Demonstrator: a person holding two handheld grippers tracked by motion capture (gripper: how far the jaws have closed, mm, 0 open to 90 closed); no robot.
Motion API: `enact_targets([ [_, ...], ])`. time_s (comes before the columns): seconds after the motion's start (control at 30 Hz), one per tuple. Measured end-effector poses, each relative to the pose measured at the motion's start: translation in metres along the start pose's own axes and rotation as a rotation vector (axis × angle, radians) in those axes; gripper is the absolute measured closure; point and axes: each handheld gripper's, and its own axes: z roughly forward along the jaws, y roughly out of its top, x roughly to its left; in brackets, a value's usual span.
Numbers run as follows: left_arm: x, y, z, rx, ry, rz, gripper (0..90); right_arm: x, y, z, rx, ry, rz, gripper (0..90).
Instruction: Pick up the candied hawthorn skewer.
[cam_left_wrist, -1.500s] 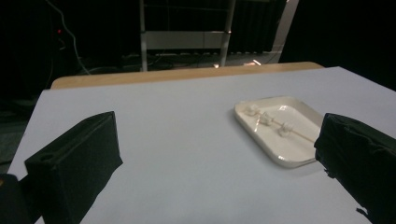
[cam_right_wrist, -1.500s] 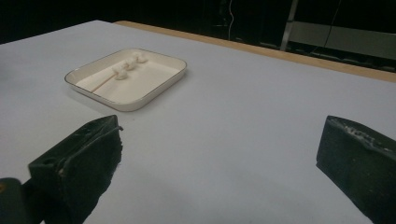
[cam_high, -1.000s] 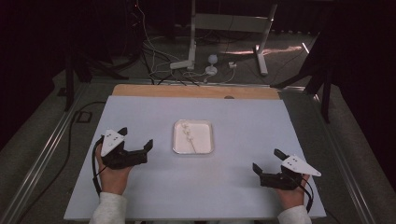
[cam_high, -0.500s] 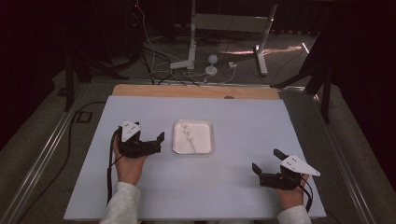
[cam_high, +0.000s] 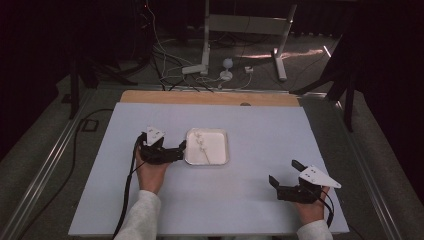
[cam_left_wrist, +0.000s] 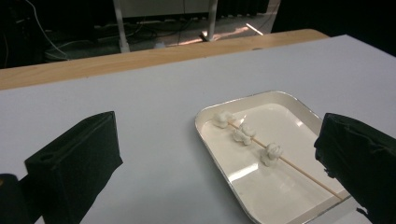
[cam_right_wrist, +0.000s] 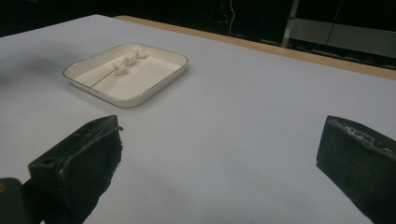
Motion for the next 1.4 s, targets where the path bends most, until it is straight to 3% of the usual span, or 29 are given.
enact_targets([
  [0.43, -0.022, -0.003, 0.032, 0.039, -0.01, 0.012, 0.5, -0.001, 0.0, 0.0, 0.003, 0.004, 0.006, 0.0],
  [0.77, -0.041, -0.011, 0.055, 0.105, -0.02, 0.025, 0.5, 0.001, 0.0, 0.001, 0.008, 0.008, -0.005, 0.0],
  [0.93, -0.052, -0.012, 0.065, 0.172, -0.005, 0.027, 0.5, 0.0, -0.001, 0.001, 0.01, 0.009, -0.004, 0.0],
  [1.17, -0.067, -0.018, 0.077, 0.282, -0.003, 0.091, 0.6, 0.0, -0.001, 0.001, 0.012, 0.009, -0.002, 0.0],
  [1.27, -0.067, -0.021, 0.079, 0.328, -0.005, 0.114, 6.4, -0.001, -0.001, 0.001, 0.011, 0.009, -0.001, 0.0],
  [1.4, -0.066, -0.024, 0.077, 0.373, -0.024, 0.14, 29.2, -0.001, -0.001, 0.001, 0.011, 0.008, 0.0, 0.0],
])
